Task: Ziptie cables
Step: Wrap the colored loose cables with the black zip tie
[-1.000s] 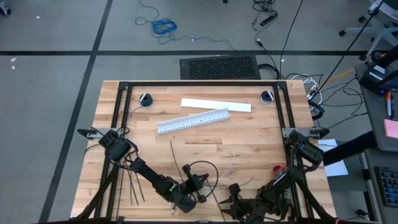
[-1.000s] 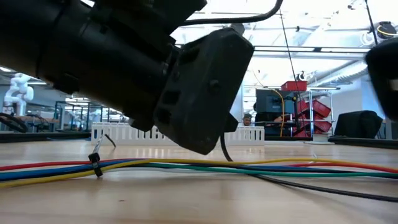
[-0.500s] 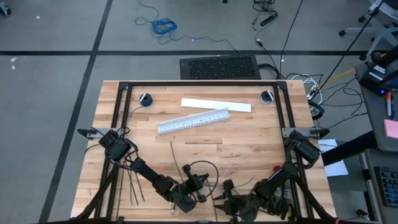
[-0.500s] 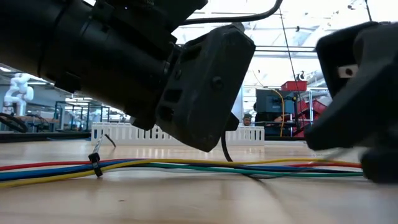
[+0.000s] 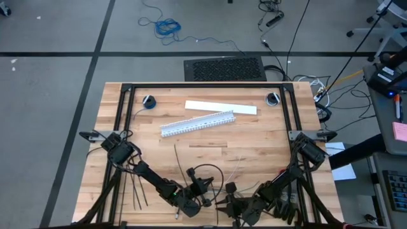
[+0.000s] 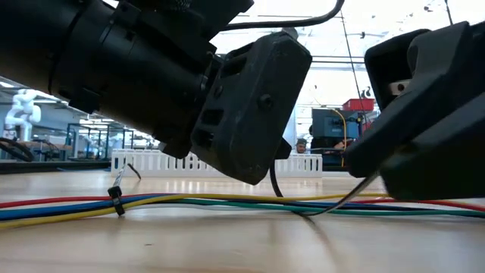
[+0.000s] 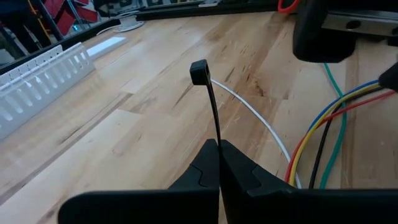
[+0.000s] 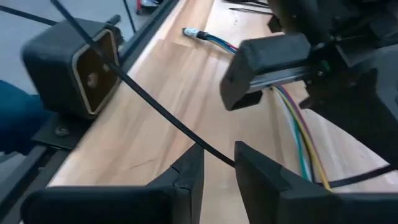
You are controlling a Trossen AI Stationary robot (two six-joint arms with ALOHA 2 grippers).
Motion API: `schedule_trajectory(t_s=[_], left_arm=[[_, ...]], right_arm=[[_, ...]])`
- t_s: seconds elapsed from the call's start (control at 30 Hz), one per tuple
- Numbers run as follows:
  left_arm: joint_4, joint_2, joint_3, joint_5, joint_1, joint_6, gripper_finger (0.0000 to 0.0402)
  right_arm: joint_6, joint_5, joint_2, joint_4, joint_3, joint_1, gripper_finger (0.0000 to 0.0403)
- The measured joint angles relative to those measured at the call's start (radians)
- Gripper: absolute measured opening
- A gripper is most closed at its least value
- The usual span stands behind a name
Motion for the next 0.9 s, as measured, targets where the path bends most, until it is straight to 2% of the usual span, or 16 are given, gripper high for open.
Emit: schedule_trajectory(t_s=[0.2, 0.43, 0.53, 0.67, 0.73, 0.8, 0.9], left_arm=[[-0.002, 0.0, 0.0, -0.005, 0.002, 0.0, 0.0], [-0.002, 0.0, 0.0, -0.007, 0.006, 0.0, 0.0], [-0.002, 0.0, 0.0, -0.007, 0.007, 0.0, 0.0], [-0.002, 0.0, 0.0, -0.007, 0.007, 0.001, 0.0], [-0.002, 0.0, 0.0, -0.007, 0.007, 0.023, 0.0], [-0.002, 0.0, 0.0, -0.01, 0.006, 0.094, 0.0], [-0.016, 0.0, 0.001, -0.072, -0.006, 0.31, 0.0]], right_arm=[[-0.003, -0.057, 0.0, 0.035, 0.0, -0.001, 0.0108], [-0.013, -0.057, 0.0, 0.066, 0.0, 0.007, 0.0123], [-0.001, -0.057, 0.0, 0.064, 0.0, 0.004, 0.01], [0.002, -0.073, 0.0, 0.071, 0.0, -0.003, 0.0022], [0.016, -0.074, 0.0, 0.098, 0.0, -0.003, 0.0008], [0.062, -0.072, 0.0, 0.12, 0.0, -0.007, 0.0003], [0.162, -0.055, -0.001, 0.138, 0.0, -0.007, 0.0001]])
